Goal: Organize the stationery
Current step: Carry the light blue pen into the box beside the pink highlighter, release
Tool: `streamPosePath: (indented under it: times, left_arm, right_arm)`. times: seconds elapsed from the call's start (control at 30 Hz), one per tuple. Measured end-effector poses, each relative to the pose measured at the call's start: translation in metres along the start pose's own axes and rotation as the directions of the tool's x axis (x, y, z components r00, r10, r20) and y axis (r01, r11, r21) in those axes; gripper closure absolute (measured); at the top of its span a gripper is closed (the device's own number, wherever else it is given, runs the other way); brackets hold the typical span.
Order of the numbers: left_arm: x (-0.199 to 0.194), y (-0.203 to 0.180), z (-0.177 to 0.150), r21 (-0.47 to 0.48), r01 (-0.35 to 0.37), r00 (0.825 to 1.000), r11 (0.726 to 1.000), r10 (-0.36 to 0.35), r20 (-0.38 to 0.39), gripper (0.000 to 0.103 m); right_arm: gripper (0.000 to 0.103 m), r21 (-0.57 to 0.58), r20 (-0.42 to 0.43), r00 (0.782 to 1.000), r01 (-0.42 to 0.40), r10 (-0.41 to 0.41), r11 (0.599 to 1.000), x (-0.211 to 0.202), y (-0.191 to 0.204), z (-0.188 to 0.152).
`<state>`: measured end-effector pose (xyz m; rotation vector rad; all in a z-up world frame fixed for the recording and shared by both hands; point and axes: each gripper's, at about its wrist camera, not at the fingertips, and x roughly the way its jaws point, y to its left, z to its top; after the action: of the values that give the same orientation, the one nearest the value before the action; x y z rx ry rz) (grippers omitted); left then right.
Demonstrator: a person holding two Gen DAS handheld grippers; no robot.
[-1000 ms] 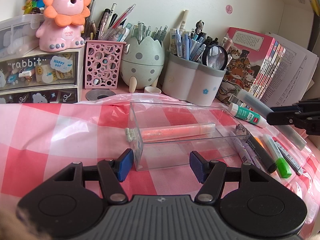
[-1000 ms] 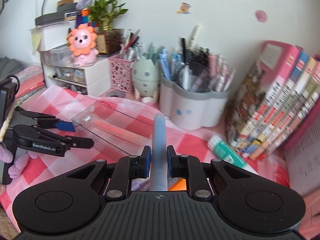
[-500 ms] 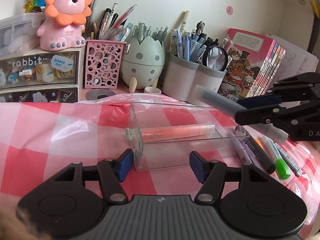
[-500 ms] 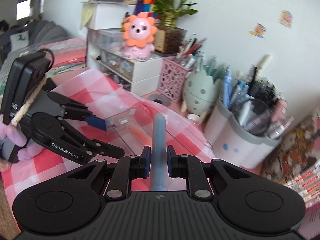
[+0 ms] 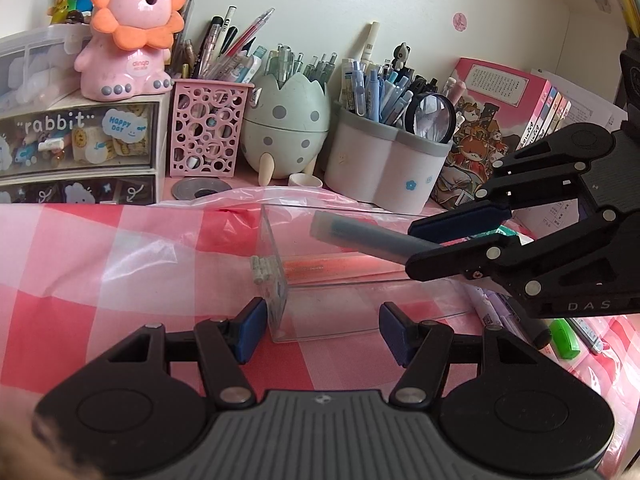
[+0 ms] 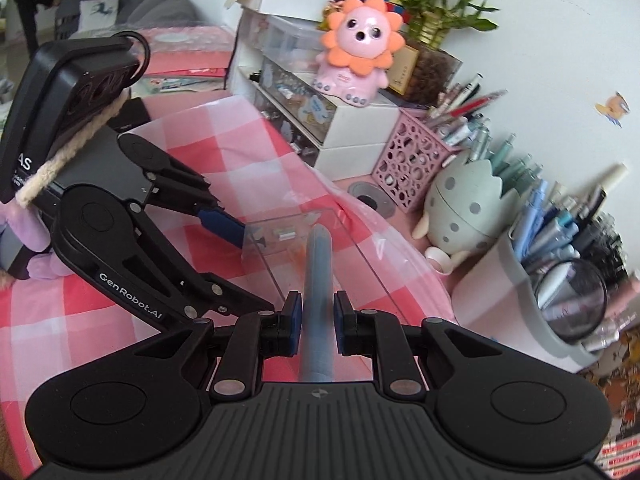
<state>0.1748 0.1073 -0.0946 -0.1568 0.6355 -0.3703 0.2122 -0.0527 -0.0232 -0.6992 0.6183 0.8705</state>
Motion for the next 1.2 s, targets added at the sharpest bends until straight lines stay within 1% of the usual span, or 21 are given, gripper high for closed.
streamPosePath:
  times: [0.1,0.2,0.3,0.37,0.43,0.57,0.63,0.7,0.77,0.9,0.97,1.03,1.1,1.2]
  left_arm:
    - [0.0,0.0,0.0,0.0,0.0,1.0,1.0,0.0,0.0,0.068]
    - [0.0,0.0,0.0,0.0,0.0,1.0,1.0,0.0,0.0,0.068]
    - [0.0,0.0,0.0,0.0,0.0,1.0,1.0,0.0,0.0,0.068]
    - [0.0,0.0,0.0,0.0,0.0,1.0,1.0,0.0,0.0,0.068]
    - [0.0,0.0,0.0,0.0,0.0,1.0,1.0,0.0,0.0,0.068]
    - [0.0,0.0,0.0,-0.001,0.0,1.0,1.0,0.0,0.0,0.068]
    - [0.0,0.0,0.0,-0.001,0.0,1.0,1.0,0.0,0.0,0.068]
    - [0.0,0.0,0.0,-0.001,0.0,1.0,1.0,0.0,0.001,0.068]
    - [0.0,0.0,0.0,-0.001,0.0,1.0,1.0,0.0,0.001,0.067]
    - [0.0,0.001,0.0,-0.001,0.001,1.0,1.0,-0.001,0.001,0.067]
    - [0.0,0.0,0.0,-0.001,0.001,1.0,1.0,-0.001,0.001,0.067]
    - [0.0,0.001,0.0,-0.001,0.001,1.0,1.0,-0.001,0.001,0.068]
    - [0.0,0.0,0.0,-0.001,0.001,1.0,1.0,-0.001,0.001,0.068]
    - [0.0,0.0,0.0,-0.001,0.001,1.0,1.0,-0.001,0.001,0.068]
  right_arm:
    - [0.088,-0.026,-0.01,1.0,-0.02,0.019,0.999,0.001,0.0,0.003]
    - [0.088,-0.071,-0.025,0.999,-0.023,0.021,0.997,0.002,0.001,0.005]
    - [0.088,-0.142,-0.057,0.998,0.01,-0.018,0.99,0.005,0.005,0.009]
    - [0.088,-0.211,-0.085,0.995,0.032,-0.051,0.977,0.008,0.01,0.01]
    - [0.088,-0.275,-0.108,0.992,0.035,-0.067,0.961,0.01,0.015,0.011]
    - [0.088,-0.355,-0.115,0.99,0.033,-0.078,0.934,0.011,0.021,0.012]
    - [0.088,-0.36,-0.112,0.991,0.031,-0.076,0.932,0.011,0.021,0.012]
    - [0.085,-0.365,-0.104,0.991,0.039,-0.082,0.93,0.012,0.021,0.012]
    - [0.078,-0.366,-0.094,0.992,0.049,-0.09,0.929,0.011,0.022,0.011]
    - [0.072,-0.347,-0.077,0.992,0.067,-0.1,0.935,0.007,0.021,0.011]
    - [0.064,-0.324,-0.062,0.992,0.08,-0.106,0.943,0.005,0.019,0.011]
    - [0.06,-0.293,-0.046,0.994,0.086,-0.104,0.952,0.002,0.017,0.011]
    - [0.059,-0.268,-0.031,0.994,0.09,-0.102,0.959,-0.002,0.017,0.01]
    - [0.052,-0.247,-0.013,0.993,0.112,-0.119,0.963,-0.006,0.018,0.007]
